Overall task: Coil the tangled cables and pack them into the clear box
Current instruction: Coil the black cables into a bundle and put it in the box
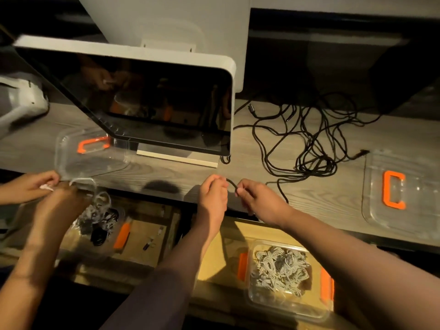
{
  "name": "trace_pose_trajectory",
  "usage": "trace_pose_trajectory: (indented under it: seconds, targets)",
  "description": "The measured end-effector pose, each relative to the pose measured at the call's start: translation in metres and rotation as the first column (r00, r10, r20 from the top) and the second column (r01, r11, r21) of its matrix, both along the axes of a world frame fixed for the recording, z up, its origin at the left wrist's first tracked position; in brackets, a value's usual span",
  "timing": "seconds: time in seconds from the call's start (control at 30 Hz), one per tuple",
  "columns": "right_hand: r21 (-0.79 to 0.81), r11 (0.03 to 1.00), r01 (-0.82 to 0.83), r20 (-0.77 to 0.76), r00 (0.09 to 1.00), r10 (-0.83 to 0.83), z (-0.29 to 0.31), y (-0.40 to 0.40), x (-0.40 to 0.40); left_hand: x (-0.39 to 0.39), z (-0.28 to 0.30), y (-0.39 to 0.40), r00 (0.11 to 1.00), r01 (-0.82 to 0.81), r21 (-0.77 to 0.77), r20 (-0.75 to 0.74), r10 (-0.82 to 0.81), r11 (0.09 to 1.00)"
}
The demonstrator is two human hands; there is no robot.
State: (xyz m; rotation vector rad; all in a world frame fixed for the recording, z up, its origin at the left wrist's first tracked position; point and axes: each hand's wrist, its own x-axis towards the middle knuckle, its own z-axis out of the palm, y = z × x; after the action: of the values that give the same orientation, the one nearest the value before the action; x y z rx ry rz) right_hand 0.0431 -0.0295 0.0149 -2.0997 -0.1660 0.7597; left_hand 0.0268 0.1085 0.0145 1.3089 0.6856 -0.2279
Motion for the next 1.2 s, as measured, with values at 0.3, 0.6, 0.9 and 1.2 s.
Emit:
trace_pose_trajectory:
  seconds: [0.3, 0.6, 0.9, 1.2]
  targets:
    - [0.215, 0.949, 0.232, -0.098, 0.972, -0.215, 0.036, -0.067, -0.069, -0.031, 0.055, -0.051, 0.995, -0.038, -0.363, -0.104, 0.0, 0.931]
    - [0.342, 0.876, 0.34, -0.089, 0.94, -0.33, 0.091, -0.125, -0.135, -0.072, 0.107, -0.12, 0.963, 0.267, -0.316, 0.071, -0.258, 0.91]
    - [0.345, 0.882, 0.32, -0.089, 0.947, -0.308, 0.114, -0.179, -0.173, -0.109, 0.143, -0.19, 0.963, 0.263, -0.401, 0.159, -0.216, 0.877]
    - [0.064, 0.997, 0.048, 0.102, 0.993, -0.055, 0.135, -0.206, -0.186, -0.113, 0.146, -0.216, 0.976, 0.121, -0.244, 0.206, -0.07, 0.962]
